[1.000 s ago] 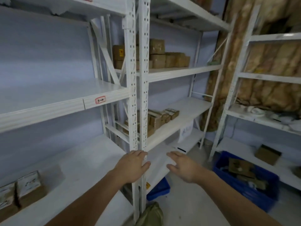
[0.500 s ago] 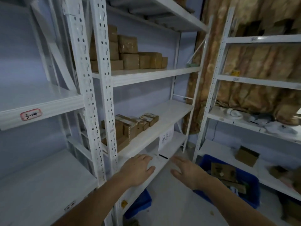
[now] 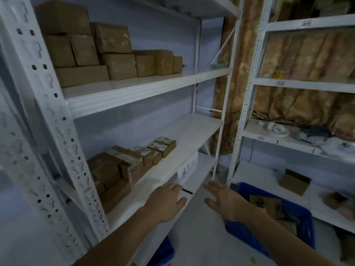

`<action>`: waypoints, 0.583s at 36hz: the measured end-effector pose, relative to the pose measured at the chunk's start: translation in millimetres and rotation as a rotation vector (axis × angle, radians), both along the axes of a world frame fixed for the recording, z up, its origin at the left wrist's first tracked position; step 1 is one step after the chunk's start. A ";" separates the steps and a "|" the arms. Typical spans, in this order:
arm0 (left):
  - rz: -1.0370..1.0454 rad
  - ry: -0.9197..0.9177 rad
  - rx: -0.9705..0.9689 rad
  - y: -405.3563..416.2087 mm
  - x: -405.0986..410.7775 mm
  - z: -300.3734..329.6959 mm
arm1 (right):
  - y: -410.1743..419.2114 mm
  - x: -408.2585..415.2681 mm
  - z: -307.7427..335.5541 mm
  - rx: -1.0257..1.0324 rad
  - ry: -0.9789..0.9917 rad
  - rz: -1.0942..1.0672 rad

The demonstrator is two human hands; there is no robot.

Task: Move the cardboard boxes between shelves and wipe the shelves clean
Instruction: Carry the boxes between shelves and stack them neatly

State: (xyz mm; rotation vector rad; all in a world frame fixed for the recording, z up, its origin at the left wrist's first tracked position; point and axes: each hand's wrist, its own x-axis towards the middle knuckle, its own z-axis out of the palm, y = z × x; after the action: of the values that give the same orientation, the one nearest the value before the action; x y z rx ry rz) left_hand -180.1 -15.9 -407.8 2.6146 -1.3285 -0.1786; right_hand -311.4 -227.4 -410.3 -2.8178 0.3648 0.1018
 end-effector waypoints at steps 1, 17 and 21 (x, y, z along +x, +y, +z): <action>-0.001 0.002 0.004 -11.8 6.6 -1.5 | -12.2 7.7 -3.0 0.001 0.007 0.007; 0.226 -0.029 -0.028 -173.4 126.0 -7.3 | -186.0 171.4 -0.9 0.013 0.001 0.261; 0.300 -0.044 0.005 -191.6 158.7 -3.4 | -204.9 219.3 0.2 0.034 -0.030 0.338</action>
State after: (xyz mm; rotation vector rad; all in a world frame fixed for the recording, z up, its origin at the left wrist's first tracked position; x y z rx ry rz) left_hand -21.4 -207.5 -411.2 2.7949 -0.9304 -0.0773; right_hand -92.0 -432.3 -410.0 -2.8158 -0.1212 0.1354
